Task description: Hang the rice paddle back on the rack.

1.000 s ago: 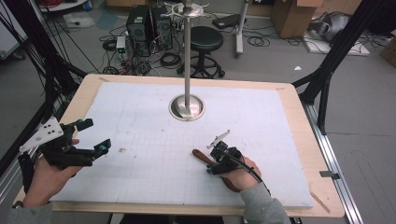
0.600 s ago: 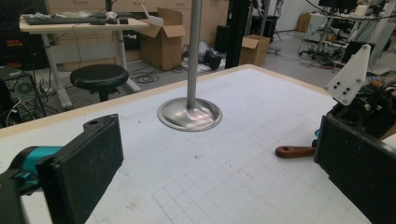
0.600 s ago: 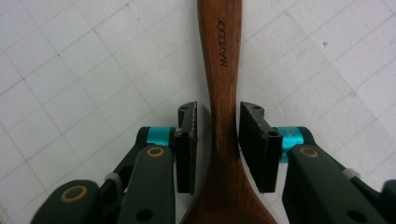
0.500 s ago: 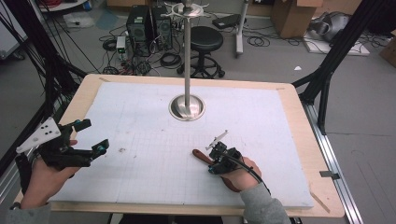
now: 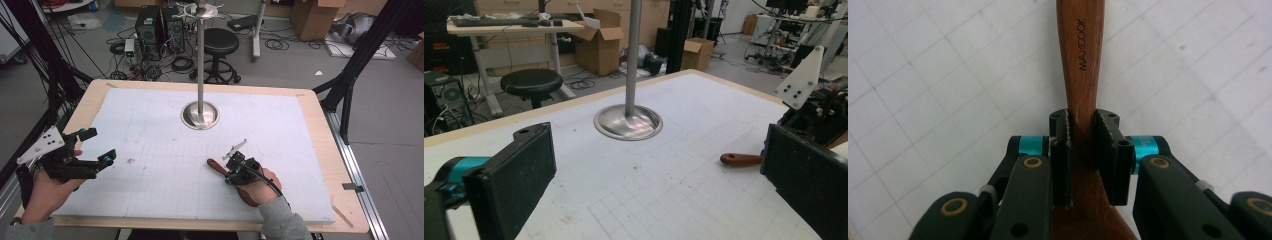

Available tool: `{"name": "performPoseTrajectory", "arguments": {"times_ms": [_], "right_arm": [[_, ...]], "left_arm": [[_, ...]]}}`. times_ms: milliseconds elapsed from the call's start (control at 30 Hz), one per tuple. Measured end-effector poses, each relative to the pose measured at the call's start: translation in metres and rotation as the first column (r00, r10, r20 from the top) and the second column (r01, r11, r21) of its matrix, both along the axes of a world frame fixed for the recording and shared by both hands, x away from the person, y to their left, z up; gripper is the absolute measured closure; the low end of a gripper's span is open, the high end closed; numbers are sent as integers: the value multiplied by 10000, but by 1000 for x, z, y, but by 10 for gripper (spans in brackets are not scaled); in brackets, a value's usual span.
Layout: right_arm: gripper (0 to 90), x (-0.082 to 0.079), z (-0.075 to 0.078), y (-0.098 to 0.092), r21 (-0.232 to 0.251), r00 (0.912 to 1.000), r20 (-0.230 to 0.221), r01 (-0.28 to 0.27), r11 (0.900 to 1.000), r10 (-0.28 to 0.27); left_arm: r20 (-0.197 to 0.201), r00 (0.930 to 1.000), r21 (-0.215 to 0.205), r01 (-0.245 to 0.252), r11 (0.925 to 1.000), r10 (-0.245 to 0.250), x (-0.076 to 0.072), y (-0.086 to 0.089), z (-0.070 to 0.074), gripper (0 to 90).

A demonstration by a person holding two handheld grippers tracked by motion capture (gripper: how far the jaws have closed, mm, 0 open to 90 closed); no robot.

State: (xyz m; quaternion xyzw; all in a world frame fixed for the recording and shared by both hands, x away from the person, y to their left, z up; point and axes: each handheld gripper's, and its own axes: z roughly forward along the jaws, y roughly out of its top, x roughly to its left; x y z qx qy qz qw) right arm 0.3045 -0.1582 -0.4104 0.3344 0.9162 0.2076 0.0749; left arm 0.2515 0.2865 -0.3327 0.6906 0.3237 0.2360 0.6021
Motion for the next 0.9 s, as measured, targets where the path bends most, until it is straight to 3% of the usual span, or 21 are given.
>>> {"name": "performPoseTrajectory", "arguments": {"times_ms": [267,533,733,900], "right_arm": [[777,0,11,-11,967,9988,500,-48,9953,0],[778,-1,19,-18,1356,9949,998,-6,9908,-131],[779,-3,30,-25,1892,9859,1637,21,9819,-337],[779,-4,33,-28,2023,9823,1833,0,9793,-379]], "left_arm": [[-36,10000,10,35,10000,-35,1,-2,-1,18],[-38,10000,2,38,10000,-38,1,-2,-1,18],[-35,10000,5,58,10000,-58,1,-2,-1,18],[-34,10000,-5,81,10000,-81,0,-3,0,18]]}}
